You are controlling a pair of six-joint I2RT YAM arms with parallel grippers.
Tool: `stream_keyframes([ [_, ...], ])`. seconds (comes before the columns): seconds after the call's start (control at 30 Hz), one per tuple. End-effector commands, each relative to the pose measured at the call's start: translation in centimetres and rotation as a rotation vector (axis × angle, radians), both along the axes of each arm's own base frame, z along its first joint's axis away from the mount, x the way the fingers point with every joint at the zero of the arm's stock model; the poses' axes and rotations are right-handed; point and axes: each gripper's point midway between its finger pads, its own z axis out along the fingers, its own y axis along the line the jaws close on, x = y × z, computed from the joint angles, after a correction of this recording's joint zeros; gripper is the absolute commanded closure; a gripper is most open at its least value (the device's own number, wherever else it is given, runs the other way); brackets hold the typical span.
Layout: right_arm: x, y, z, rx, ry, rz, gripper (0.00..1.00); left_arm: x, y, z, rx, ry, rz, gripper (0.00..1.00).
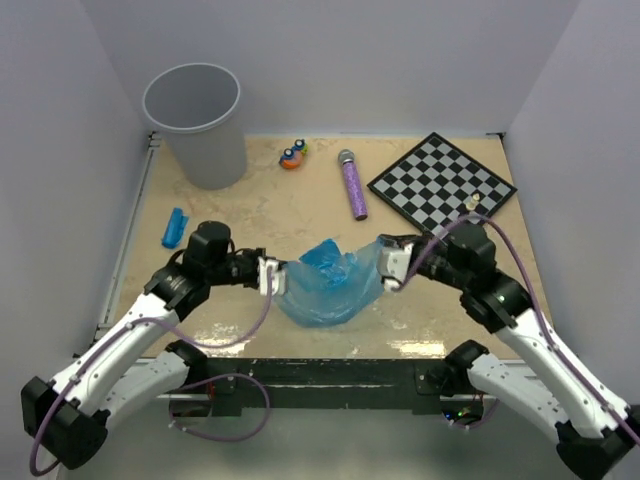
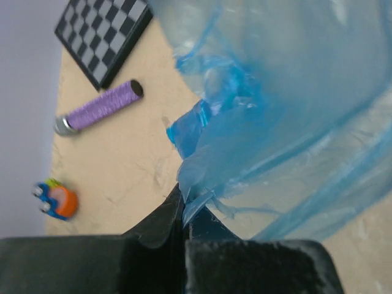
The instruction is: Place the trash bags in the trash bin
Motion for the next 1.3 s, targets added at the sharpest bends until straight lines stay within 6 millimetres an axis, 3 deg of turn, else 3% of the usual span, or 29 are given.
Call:
stream_keyframes([
  [0.0,4.9,2.5,-0.1,0.202,0.270,-0.188,1.00,4.6,-1.1,2.6,-0.218,0.368,0.396,1.00],
  [0.1,9.2,3.4,-0.1,0.277,0.346,-0.316,1.00,8.0,-1.0,3.4,-0.308,0.517,0.573,1.00],
  [0.13,10.7,3.5,0.8,0.309,0.347,-0.344,1.00,9.6,-0.5,3.8,-0.344,0.549,0.649,1.00],
  [0.2,14.4,2.4,2.3,0.388,0.358,-0.425,1.00,13.2,1.6,4.5,-0.416,0.581,0.831,1.00],
  [0.27,18.8,-0.1,4.0,0.474,0.337,-0.541,1.00,17.1,5.0,5.6,-0.483,0.574,1.014,1.00],
  [0.33,22.4,-1.5,6.9,0.549,0.264,-0.619,1.00,20.2,6.1,8.6,-0.544,0.501,1.057,1.00],
  [0.43,27.4,-1.1,10.5,0.595,0.185,-0.657,1.00,24.7,5.8,14.8,-0.656,0.361,1.032,1.00],
  [0.47,28.7,-0.8,12.9,0.623,0.150,-0.651,1.00,26.2,5.4,18.3,-0.701,0.291,0.990,1.00],
  [0.53,31.8,-0.2,18.8,0.718,0.054,-0.642,1.00,28.7,5.1,23.4,-0.761,0.167,0.950,1.00],
  [0.6,31.8,-0.9,27.3,0.875,-0.099,-0.610,1.00,30.3,5.4,29.8,-0.860,0.021,0.917,1.00],
  [0.63,30.9,-1.2,31.2,0.950,-0.181,-0.569,1.00,30.5,5.7,34.2,-0.938,-0.088,0.883,1.00],
  [0.7,26.9,-2.4,39.2,1.109,-0.371,-0.467,1.00,29.5,6.5,41.8,-1.071,-0.287,0.804,1.00],
  [0.73,24.1,-2.6,42.6,1.166,-0.468,-0.383,1.00,28.0,6.8,45.7,-1.147,-0.390,0.748,1.00],
  [0.8,17.9,-2.7,47.1,1.222,-0.652,-0.236,1.00,23.9,6.8,51.5,-1.244,-0.586,0.598,1.00],
  [0.87,12.0,-2.8,48.9,1.230,-0.822,-0.136,1.00,19.0,5.8,54.6,-1.242,-0.796,0.471,1.00],
  [0.9,10.5,-2.3,48.5,1.189,-0.881,-0.121,1.00,17.7,4.7,54.5,-1.204,-0.890,0.439,1.00],
  [0.93,9.4,-1.5,47.4,1.147,-0.905,-0.112,1.00,14.2,3.6,55.0,-1.197,-0.975,0.385,1.00],
  [0.97,8.8,-0.7,45.9,1.090,-0.915,-0.111,1.00,13.0,2.7,53.4,-1.161,-1.049,0.361,1.00],
  [1.0,8.9,0.4,43.2,1.016,-0.886,-0.112,1.00,10.2,2.2,52.4,-1.168,-1.124,0.313,1.00],
  [1.03,9.0,1.2,40.6,0.940,-0.853,-0.119,1.00,10.1,0.3,48.7,-1.078,-1.133,0.274,0.98],
  [1.1,11.0,2.9,31.1,0.735,-0.680,-0.161,1.00,8.9,-3.1,40.1,-0.870,-1.109,0.166,0.93],
  [1.13,12.0,3.1,25.9,0.635,-0.585,-0.198,1.00,9.1,-5.0,33.7,-0.740,-1.025,0.114,0.92],
  [1.17,13.7,3.1,18.3,0.507,-0.433,-0.266,1.00,8.9,-6.2,26.8,-0.598,-0.906,0.069,1.00],
  [1.2,14.1,3.0,11.3,0.373,-0.291,-0.297,1.00,8.2,-7.0,19.8,-0.433,-0.795,-0.009,1.00],
  [1.23,13.5,2.7,1.9,0.144,-0.107,-0.289,1.00,6.5,-7.1,10.4,-0.195,-0.631,-0.132,1.00],
  [1.27,10.9,1.3,-7.2,-0.102,0.093,-0.256,1.00,4.4,-5.7,2.9,0.032,-0.488,-0.235,1.00],
])
